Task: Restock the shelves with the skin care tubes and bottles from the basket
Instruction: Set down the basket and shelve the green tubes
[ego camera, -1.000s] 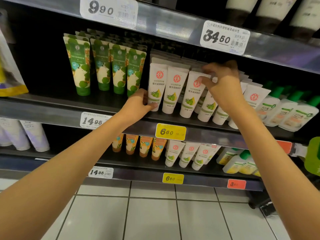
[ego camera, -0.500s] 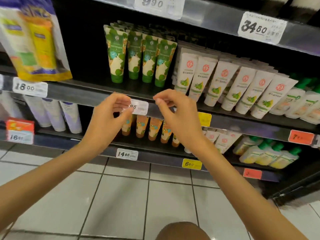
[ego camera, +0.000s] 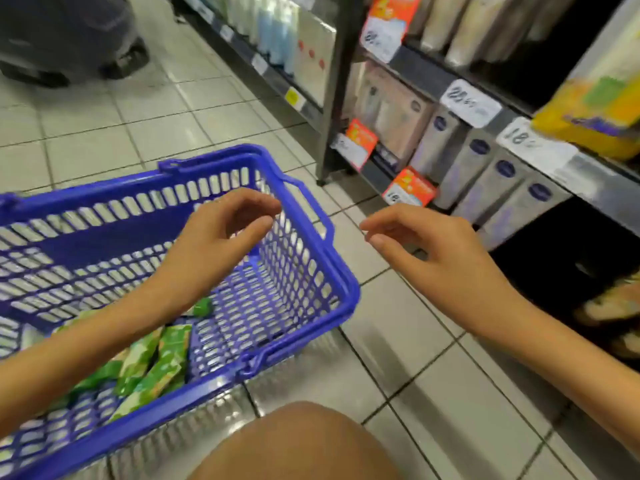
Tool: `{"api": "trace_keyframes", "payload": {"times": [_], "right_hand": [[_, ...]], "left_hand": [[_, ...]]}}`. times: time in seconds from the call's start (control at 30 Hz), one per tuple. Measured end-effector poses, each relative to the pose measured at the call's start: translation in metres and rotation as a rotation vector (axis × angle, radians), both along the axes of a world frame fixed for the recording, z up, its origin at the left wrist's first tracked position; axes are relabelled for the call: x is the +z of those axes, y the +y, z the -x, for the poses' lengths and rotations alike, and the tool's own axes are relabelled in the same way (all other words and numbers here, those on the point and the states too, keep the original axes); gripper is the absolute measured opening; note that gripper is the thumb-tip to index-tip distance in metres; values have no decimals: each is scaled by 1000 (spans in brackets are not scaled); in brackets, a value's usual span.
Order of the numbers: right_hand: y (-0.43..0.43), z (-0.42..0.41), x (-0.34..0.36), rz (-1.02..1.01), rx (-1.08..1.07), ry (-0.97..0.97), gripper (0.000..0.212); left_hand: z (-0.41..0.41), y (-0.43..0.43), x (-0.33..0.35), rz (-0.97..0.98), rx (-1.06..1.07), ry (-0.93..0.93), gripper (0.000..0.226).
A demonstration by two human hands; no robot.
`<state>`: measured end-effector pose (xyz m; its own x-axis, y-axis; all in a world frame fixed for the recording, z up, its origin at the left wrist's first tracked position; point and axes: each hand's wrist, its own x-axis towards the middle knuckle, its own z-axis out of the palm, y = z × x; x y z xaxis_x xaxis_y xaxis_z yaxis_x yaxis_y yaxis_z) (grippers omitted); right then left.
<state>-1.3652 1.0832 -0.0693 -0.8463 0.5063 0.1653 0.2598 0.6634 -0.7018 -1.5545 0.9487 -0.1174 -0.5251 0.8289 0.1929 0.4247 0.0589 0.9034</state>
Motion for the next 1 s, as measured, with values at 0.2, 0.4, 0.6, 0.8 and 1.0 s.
{"api": "trace_keyframes", "payload": {"times": [0.2,0.4,0.6,0.8,1.0], "right_hand": [[-57,116,-53,191,282,-39,19],[-99,158,-111,262,405,-401,17],[-98,192,-149,219,457,-804,23],[-117,223,-204,393,493,-1239,17],[-174,241,-252,761,28,-1210,48]], "left_hand": [[96,-142,-56,296,543,36,19],[77,-188,-138,767,438,-171,15],[32,-152,-189,1344,31,178,63],[56,-143,-186,1268,170,-120,57],[118,-142,-137,563,616,-792,45]]}}
